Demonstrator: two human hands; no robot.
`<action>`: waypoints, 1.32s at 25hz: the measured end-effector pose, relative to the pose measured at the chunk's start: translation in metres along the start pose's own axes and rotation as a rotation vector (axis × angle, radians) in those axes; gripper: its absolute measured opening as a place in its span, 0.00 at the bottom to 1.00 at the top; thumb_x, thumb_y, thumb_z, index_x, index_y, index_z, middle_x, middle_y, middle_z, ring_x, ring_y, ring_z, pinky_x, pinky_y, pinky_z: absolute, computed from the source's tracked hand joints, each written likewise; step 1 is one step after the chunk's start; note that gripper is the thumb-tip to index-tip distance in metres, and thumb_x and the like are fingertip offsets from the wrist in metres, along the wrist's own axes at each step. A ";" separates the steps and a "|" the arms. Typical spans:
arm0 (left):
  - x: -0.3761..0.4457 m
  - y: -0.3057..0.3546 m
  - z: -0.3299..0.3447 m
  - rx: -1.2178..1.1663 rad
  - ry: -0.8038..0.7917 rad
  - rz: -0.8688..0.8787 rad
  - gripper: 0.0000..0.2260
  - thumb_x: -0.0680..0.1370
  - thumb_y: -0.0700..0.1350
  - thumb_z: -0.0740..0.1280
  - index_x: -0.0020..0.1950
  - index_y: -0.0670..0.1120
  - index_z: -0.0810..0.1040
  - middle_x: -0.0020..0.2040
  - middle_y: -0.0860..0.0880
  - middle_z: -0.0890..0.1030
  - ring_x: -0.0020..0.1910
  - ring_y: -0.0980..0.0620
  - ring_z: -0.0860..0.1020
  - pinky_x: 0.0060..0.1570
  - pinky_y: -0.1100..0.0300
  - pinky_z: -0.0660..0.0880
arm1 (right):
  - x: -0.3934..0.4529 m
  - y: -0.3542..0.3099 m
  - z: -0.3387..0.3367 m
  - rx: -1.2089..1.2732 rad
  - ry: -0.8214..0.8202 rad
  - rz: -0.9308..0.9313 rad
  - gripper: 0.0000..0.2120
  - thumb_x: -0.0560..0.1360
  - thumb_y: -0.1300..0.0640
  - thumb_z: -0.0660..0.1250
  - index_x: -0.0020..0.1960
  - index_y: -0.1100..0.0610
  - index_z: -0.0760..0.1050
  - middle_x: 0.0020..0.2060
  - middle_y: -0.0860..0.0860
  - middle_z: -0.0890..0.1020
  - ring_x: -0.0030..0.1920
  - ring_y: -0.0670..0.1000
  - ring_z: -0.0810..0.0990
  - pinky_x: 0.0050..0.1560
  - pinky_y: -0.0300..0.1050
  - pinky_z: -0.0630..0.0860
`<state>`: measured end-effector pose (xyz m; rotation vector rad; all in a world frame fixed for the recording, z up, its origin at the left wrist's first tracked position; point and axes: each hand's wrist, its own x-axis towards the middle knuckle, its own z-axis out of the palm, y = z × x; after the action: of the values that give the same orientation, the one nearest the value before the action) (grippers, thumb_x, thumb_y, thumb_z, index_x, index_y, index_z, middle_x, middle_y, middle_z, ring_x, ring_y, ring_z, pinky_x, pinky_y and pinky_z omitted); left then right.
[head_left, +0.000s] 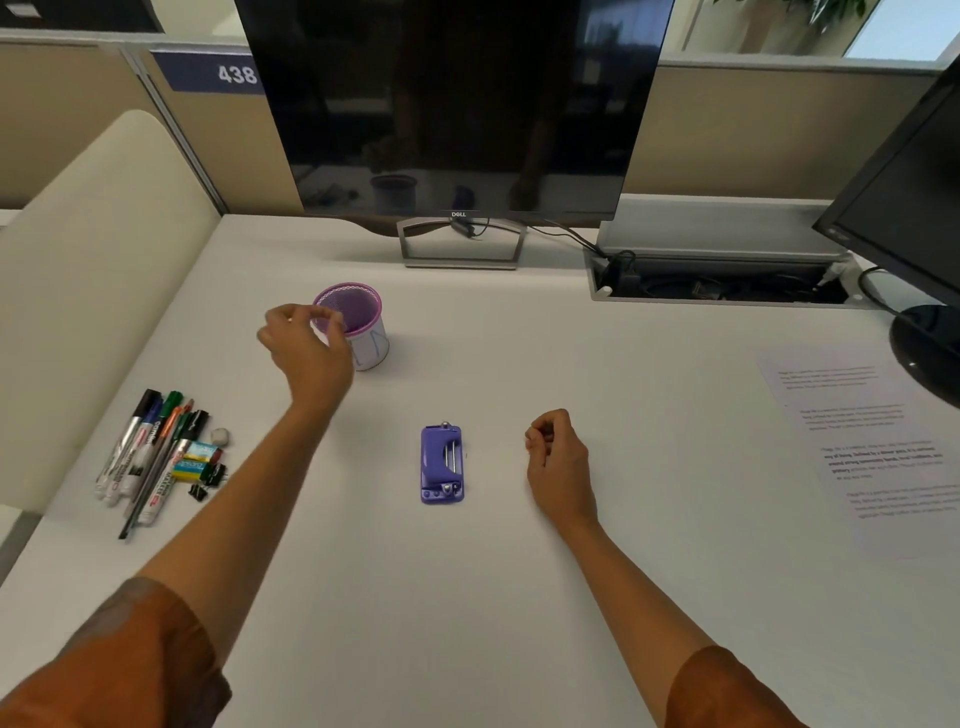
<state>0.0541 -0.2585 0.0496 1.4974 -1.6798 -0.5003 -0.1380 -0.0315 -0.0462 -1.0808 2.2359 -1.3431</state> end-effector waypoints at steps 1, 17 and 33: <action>0.011 -0.004 -0.001 0.029 -0.021 -0.020 0.07 0.79 0.44 0.68 0.53 0.41 0.81 0.61 0.38 0.73 0.65 0.39 0.68 0.63 0.48 0.69 | 0.000 0.000 0.001 -0.003 0.001 -0.006 0.09 0.82 0.62 0.60 0.48 0.49 0.68 0.40 0.43 0.79 0.42 0.43 0.79 0.38 0.37 0.75; -0.075 -0.042 0.022 -0.084 -0.241 0.221 0.09 0.81 0.43 0.66 0.56 0.42 0.84 0.58 0.44 0.80 0.60 0.46 0.76 0.64 0.57 0.70 | 0.000 -0.003 0.003 -0.029 0.010 -0.002 0.09 0.82 0.61 0.60 0.49 0.46 0.68 0.40 0.42 0.80 0.41 0.43 0.80 0.38 0.33 0.75; -0.096 -0.055 0.036 0.251 -0.510 0.225 0.20 0.84 0.49 0.55 0.77 0.51 0.66 0.79 0.50 0.65 0.79 0.51 0.59 0.77 0.55 0.50 | 0.109 -0.137 0.090 0.144 -0.117 -0.201 0.08 0.78 0.59 0.70 0.55 0.61 0.80 0.56 0.50 0.82 0.42 0.40 0.80 0.45 0.23 0.75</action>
<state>0.0581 -0.1867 -0.0421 1.4002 -2.3517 -0.5995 -0.0959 -0.2052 0.0363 -1.3227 1.9575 -1.4534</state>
